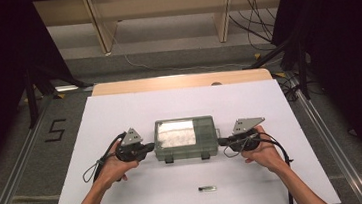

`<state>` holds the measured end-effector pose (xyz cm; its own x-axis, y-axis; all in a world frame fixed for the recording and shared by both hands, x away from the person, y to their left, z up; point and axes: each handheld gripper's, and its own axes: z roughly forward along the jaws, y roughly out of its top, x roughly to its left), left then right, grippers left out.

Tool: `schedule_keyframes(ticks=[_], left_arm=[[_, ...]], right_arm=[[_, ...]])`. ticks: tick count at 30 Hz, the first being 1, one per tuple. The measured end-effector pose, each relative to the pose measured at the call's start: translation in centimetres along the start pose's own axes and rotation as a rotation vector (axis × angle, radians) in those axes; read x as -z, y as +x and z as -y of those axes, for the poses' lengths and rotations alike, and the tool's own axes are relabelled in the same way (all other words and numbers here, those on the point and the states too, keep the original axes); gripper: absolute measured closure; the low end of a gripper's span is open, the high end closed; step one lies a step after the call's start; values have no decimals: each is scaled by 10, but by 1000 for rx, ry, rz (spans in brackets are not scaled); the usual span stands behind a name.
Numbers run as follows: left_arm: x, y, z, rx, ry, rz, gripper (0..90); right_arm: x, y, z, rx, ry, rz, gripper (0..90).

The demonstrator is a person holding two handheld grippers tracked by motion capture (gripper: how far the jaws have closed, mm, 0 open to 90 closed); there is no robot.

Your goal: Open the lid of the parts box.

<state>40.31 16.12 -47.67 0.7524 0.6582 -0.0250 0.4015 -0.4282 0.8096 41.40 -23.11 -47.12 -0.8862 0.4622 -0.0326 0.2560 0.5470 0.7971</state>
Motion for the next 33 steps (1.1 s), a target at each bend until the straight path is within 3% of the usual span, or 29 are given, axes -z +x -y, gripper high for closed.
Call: schedule_keyframes(ticks=[1, 5, 8, 9, 10, 11, 12, 17, 18, 25, 28, 29, 33], left_arm=[[1, 2, 0, -19, -4, -5, 896], [2, 0, -2, 1, -20, 12, 896], [2, -1, -4, -23, -19, 3, 896], [1, -4, -5, 16, -40, 11, 896], [3, -2, -6, -9, -27, 8, 896], [3, -2, -6, -9, -27, 8, 896], [3, -3, -9, 7, -55, -1, 896], [8, -2, -17, -3, -93, -2, 896], [8, -2, -20, 3, -114, -16, 896], [7, -2, -30, -3, -142, -20, 896], [6, -1, -35, -4, -158, -34, 896], [6, -1, -36, -5, -155, -35, 896], [6, -1, -39, -14, -168, -40, 896]], right_arm=[[1, 0, -1, -5, -4, -1, 900], [2, -1, -3, -18, -32, 7, 900], [2, -1, -3, -22, -49, 11, 900], [2, -1, -3, -23, -54, 14, 900], [1, -1, -4, -27, -68, 13, 900], [1, -1, -4, -27, -68, 13, 900], [2, -1, -6, -27, -87, 12, 900], [4, 1, -12, -31, -109, 19, 900], [3, 1, -17, -25, -142, 26, 900], [3, -1, -25, -18, -181, 54, 900], [3, -5, -27, -39, -218, 79, 900], [5, -5, -27, -42, -204, 74, 900], [3, -7, -31, -23, -244, 99, 900]])
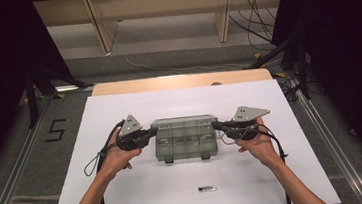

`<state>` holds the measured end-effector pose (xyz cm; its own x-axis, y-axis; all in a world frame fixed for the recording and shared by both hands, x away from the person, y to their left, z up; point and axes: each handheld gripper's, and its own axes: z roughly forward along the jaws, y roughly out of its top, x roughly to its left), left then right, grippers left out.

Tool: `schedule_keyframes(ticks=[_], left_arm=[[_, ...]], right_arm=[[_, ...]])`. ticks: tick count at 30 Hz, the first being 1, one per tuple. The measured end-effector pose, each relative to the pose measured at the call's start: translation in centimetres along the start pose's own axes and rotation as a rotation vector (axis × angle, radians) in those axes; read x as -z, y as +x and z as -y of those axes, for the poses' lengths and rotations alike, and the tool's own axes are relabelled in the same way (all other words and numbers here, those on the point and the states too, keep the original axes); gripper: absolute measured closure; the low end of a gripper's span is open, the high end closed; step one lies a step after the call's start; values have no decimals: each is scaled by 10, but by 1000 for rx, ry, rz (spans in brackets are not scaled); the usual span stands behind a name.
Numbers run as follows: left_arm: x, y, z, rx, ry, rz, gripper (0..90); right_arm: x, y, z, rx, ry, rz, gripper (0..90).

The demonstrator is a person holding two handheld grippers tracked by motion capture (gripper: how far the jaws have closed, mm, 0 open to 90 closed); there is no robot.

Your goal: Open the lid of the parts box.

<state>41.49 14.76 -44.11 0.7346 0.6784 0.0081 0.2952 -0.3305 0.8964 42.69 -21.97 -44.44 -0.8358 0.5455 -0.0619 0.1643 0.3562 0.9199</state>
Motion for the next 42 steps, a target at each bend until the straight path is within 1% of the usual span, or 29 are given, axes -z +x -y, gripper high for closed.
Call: schedule_keyframes(ticks=[1, 4, 5, 7, 8, 9, 12, 13, 15, 19, 20, 21, 23, 24, 26, 27, 28, 29, 30, 31, 32, 33, 34, 35, 36, 37, 38, 39, 42], left_arm=[[0, -1, -1, -5, -2, -12, 897], [1, -1, -4, 0, -9, -10, 896], [0, 0, -5, 2, -13, -17, 896], [0, 1, -5, 5, -20, -17, 897], [0, 1, -6, 9, -24, -18, 897], [-1, 2, -7, -6, -21, -26, 897], [-1, 1, -8, -6, -24, -28, 897], [1, -1, -10, -2, -29, -34, 896], [2, -2, -13, -6, -23, -28, 896], [2, 0, -12, -6, -21, -38, 896], [3, 0, -12, -8, -22, -35, 896], [3, 0, -12, -4, -24, -43, 896], [3, 0, -13, -4, -25, -42, 896], [3, 0, -13, -5, -24, -43, 897], [3, 0, -13, -6, -24, -44, 896], [3, 0, -13, -18, -24, -45, 897], [3, 0, -13, -18, -24, -45, 896], [4, -1, -13, -4, -28, -49, 896], [4, 0, -13, -7, -29, -50, 896], [4, 0, -13, -9, -28, -49, 897], [4, 0, -13, -9, -28, -49, 897], [4, 0, -13, -6, -28, -49, 896], [4, 0, -13, -6, -28, -49, 896], [4, 0, -13, -5, -27, -48, 896], [4, 0, -13, -5, -26, -48, 897], [4, 0, -13, -6, -25, -47, 896], [4, 0, -13, -4, -25, -48, 896], [4, 0, -13, -7, -25, -49, 896], [4, 1, -13, -5, -27, -46, 896]], right_arm=[[0, 0, -1, 6, 3, -4, 900], [-2, 0, -4, 22, 7, 7, 900], [-2, 1, -4, 10, 11, 9, 900], [-3, 1, -5, 9, 6, 13, 900], [-3, -1, -5, 22, -5, 24, 900], [-3, -1, -6, 10, -6, 25, 900], [-3, -1, -6, 2, -6, 26, 900], [-3, -2, -6, 15, -7, 37, 900], [-3, -2, -6, 7, 0, 36, 900], [-3, -1, -6, 3, 12, 35, 900], [-3, -1, -6, 10, 7, 36, 900], [-3, 0, -6, -2, 17, 28, 900], [-3, 0, -6, -4, 19, 31, 900], [-2, -1, -7, -10, 17, 27, 878], [0, -1, -6, -63, 41, -1, 808], [1, -1, -6, -78, 51, 1, 783], [2, -1, -6, -79, 54, 1, 748], [2, 1, -6, -87, 64, -17, 698], [4, 1, -6, -72, 72, 2, 640], [5, 2, -7, -87, 98, 8, 583], [5, 2, -7, -87, 98, 8, 583], [7, 0, -6, -95, 107, 34, 506], [7, 0, -6, -95, 107, 34, 506], [8, -4, -6, -104, 100, 62, 406], [7, -6, -6, -113, 84, 70, 371], [7, -8, -6, -131, 84, 69, 313], [6, -11, -6, -130, 70, 79, 263], [4, -13, -7, -127, 66, 88, 246], [-1, -16, -7, -106, 62, 79, 242]])
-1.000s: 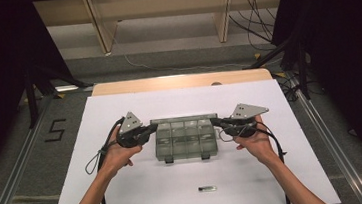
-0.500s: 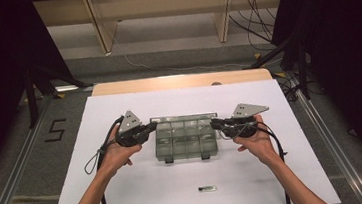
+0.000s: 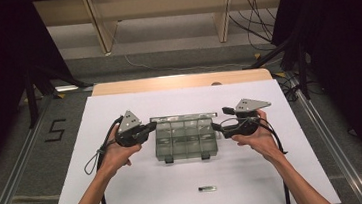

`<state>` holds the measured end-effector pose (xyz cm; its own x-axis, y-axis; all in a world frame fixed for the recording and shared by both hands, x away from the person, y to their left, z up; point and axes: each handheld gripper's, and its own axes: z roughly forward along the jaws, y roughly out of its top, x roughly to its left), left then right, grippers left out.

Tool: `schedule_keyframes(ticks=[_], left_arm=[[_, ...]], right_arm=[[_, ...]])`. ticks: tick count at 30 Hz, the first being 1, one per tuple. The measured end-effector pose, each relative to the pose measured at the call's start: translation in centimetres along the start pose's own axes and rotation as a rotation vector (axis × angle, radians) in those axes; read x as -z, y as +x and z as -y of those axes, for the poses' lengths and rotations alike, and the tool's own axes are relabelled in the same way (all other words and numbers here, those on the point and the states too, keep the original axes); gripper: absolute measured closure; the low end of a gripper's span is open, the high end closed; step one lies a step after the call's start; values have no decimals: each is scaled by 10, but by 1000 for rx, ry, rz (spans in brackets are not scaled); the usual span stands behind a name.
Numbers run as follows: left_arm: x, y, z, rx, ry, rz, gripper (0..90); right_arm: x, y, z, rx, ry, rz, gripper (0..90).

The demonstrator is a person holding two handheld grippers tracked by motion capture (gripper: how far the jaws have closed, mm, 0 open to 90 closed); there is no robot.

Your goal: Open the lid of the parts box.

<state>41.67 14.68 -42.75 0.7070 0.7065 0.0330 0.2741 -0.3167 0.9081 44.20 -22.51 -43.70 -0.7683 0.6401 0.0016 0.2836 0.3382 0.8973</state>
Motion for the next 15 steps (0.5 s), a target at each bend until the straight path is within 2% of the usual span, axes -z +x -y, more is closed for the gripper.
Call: schedule_keyframes(ticks=[1, 5, 7, 8, 9, 12, 13, 15], left_arm=[[0, 0, 0, 12, 0, -4, 896], [0, 0, 1, 14, 2, -4, 896], [-1, 1, 1, 14, 2, 1, 896], [-1, 1, 1, 14, 2, 1, 896], [0, 1, 2, 17, 6, -1, 896], [0, 1, 2, 19, 6, 0, 896], [0, 2, 3, 23, 7, -4, 896], [0, 3, 3, 28, 10, -3, 894]], right_arm=[[-2, -1, -1, 9, 1, 6, 247], [-7, -6, -4, 22, -6, 10, 279], [-11, -8, -6, 35, -5, 2, 361], [-11, -8, -6, 35, -5, 2, 361], [-13, -9, -7, 61, -13, 1, 443], [-14, -9, -7, 67, -18, -7, 496], [-13, -9, -8, 84, -27, -13, 566], [-12, -9, -9, 86, -37, -19, 608]])
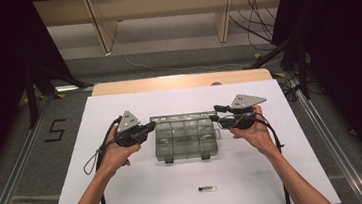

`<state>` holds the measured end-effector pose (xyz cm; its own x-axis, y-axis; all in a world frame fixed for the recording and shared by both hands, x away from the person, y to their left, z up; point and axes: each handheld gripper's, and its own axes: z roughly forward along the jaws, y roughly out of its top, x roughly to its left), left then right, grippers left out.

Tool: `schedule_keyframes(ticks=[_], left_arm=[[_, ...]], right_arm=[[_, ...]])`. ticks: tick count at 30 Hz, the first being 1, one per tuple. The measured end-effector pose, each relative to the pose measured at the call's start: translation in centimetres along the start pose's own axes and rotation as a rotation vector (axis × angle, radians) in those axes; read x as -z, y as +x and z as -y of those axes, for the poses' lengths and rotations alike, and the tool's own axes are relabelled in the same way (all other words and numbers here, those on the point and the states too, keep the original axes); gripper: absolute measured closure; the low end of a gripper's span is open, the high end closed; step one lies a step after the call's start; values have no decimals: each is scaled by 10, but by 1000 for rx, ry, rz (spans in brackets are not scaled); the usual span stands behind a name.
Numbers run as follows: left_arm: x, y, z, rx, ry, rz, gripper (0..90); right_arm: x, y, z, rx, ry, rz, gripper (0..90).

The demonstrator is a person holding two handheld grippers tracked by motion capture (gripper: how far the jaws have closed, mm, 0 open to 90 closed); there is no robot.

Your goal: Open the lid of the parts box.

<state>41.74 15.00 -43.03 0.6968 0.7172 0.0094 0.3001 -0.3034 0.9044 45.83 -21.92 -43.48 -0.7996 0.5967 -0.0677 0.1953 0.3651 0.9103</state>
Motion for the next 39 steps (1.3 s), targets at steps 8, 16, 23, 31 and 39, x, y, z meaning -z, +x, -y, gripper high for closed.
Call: schedule_keyframes(ticks=[8, 16, 23, 31, 39], left_arm=[[-4, 0, 11, 26, 69, -10, 820], [-16, -5, 25, 92, 200, 13, 622], [-23, -9, 30, 91, 292, 16, 598], [-25, -11, 31, 124, 310, -4, 659], [-24, -11, 30, 151, 318, -18, 676]], right_arm=[[-1, 1, -1, 38, -6, 1, 695], [0, 1, -3, 68, -10, 30, 727], [0, 1, -4, 44, -17, 58, 774], [-2, 0, -6, -15, -23, 97, 798], [-6, -1, -13, -84, 2, 140, 817]])
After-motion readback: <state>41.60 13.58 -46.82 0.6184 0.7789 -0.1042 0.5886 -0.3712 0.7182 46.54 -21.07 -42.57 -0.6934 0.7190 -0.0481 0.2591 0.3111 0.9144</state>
